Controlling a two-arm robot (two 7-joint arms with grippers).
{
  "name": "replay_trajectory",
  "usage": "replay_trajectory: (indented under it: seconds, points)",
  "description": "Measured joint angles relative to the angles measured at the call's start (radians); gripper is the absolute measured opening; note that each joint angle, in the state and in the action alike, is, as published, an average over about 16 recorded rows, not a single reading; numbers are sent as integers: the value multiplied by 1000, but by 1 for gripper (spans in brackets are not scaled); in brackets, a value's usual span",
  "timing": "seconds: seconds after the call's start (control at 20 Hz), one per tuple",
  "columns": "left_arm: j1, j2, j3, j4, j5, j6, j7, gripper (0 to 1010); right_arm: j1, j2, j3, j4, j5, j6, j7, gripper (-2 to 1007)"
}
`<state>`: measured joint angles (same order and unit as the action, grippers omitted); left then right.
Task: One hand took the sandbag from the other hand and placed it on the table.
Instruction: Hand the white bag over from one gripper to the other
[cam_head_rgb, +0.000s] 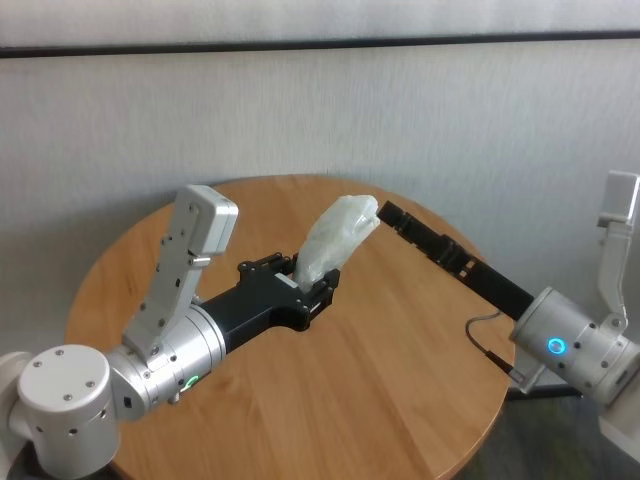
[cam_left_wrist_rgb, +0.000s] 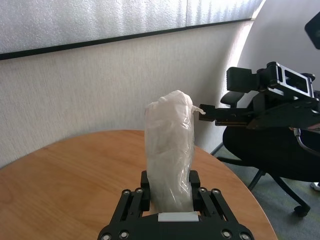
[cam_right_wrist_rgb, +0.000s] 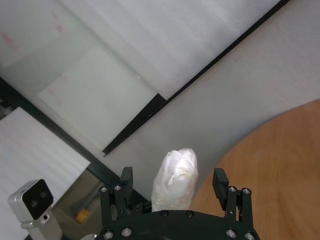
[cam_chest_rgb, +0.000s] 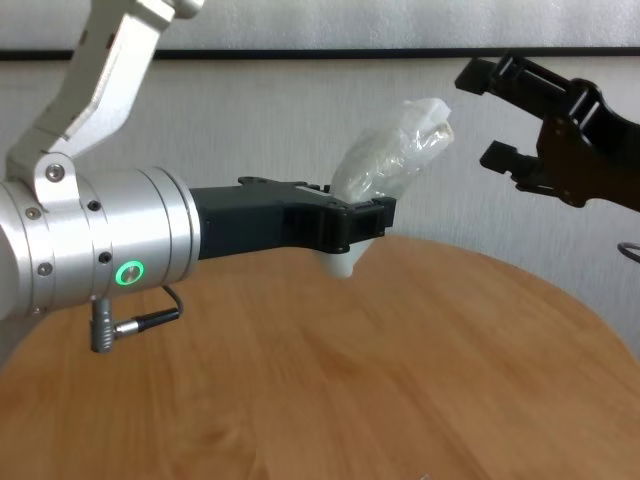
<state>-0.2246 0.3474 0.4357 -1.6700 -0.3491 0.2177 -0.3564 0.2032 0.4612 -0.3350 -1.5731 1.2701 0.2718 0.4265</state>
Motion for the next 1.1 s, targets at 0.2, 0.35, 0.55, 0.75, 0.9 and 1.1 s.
replay_trajectory:
  seconds: [0.2, 0.35, 0.55, 0.75, 0.9, 1.1]
  points:
    - [0, 0, 0, 0, 0, 0, 0, 471, 21, -6, -25, 19, 15, 16, 1, 1002]
    - [0, 0, 0, 0, 0, 0, 0, 471, 34, -10, -40, 31, 24, 23, 2, 1002]
    - [0, 0, 0, 0, 0, 0, 0, 471, 52, -15, -61, 49, 31, 29, 3, 1002]
    - [0, 0, 0, 0, 0, 0, 0, 471, 73, -22, -82, 69, 37, 33, 5, 1002]
    - [0, 0, 0, 0, 0, 0, 0, 471, 89, -29, -97, 85, 40, 35, 6, 1002]
    - [0, 0, 0, 0, 0, 0, 0, 471, 109, -37, -116, 107, 45, 37, 6, 1002]
